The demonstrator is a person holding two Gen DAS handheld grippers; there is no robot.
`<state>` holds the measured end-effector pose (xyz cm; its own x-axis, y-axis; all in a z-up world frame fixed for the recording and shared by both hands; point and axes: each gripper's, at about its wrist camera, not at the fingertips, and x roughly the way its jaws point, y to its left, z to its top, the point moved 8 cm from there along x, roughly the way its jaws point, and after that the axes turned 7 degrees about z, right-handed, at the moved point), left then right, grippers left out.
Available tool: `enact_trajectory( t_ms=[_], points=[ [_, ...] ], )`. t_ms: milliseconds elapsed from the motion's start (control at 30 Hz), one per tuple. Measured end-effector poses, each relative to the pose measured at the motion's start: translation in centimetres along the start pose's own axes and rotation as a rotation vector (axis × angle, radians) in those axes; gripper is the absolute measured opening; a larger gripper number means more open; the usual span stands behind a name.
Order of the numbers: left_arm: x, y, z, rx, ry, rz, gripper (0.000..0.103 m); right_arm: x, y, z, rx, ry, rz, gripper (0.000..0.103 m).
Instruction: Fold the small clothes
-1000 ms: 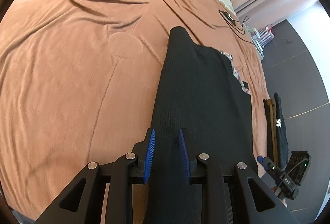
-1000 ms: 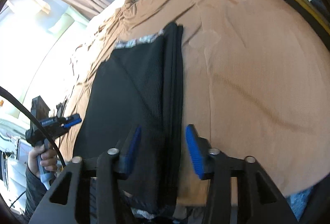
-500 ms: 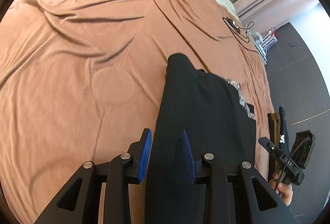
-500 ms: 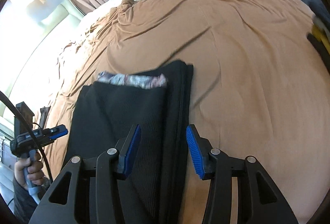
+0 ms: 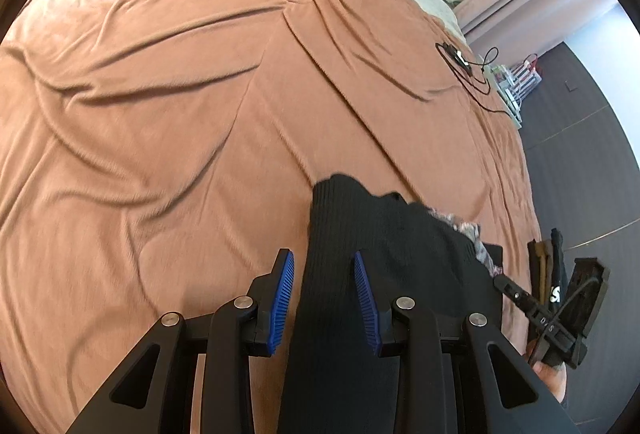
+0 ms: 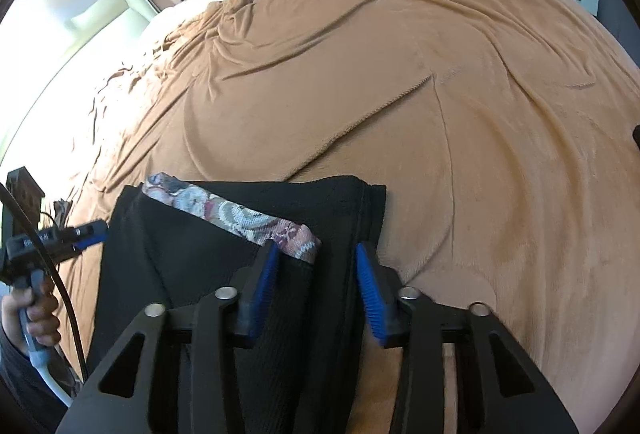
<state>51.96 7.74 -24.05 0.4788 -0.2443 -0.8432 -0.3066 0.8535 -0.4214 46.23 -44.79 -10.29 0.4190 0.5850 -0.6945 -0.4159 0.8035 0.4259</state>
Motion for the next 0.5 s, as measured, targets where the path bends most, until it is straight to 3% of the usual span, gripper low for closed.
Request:
enact_trajectory(
  t_ms=[33,133,300,333,367,400,433,500],
  points=[
    [0.2,0.0,0.1,0.003,-0.002,0.006,0.033,0.1,0.1,0.1,-0.014,0.000,-0.009,0.016],
    [0.8,0.1,0.6,0.016,-0.010,0.027,0.033,-0.1,0.6,0.3,-0.058,-0.013,-0.037,0.008],
    [1.9,0.2,1.0,0.034,-0.004,0.055,0.031,-0.4,0.7,0.0,-0.062,-0.017,-0.064,0.006],
    [2.1,0.4,1.1,0.042,-0.008,0.068,0.025,-0.3,0.4,-0.1,-0.051,-0.015,-0.064,0.006],
    [2.4,0.8,1.0,0.046,-0.008,0.108,0.009,-0.1,0.1,0.0,-0.039,-0.013,-0.065,0.006],
    [2.7,1.6,0.9,0.035,-0.003,0.149,0.000,0.1,-0.2,0.0,-0.025,-0.011,-0.067,0.006],
    [3.0,2.6,0.9,0.009,-0.001,0.191,0.000,0.3,-0.7,0.0,-0.010,-0.011,-0.075,0.006],
    [3.1,3.9,1.1,-0.056,-0.007,0.144,0.000,0.4,-1.5,0.1,0.021,-0.016,-0.096,0.006]
  ],
)
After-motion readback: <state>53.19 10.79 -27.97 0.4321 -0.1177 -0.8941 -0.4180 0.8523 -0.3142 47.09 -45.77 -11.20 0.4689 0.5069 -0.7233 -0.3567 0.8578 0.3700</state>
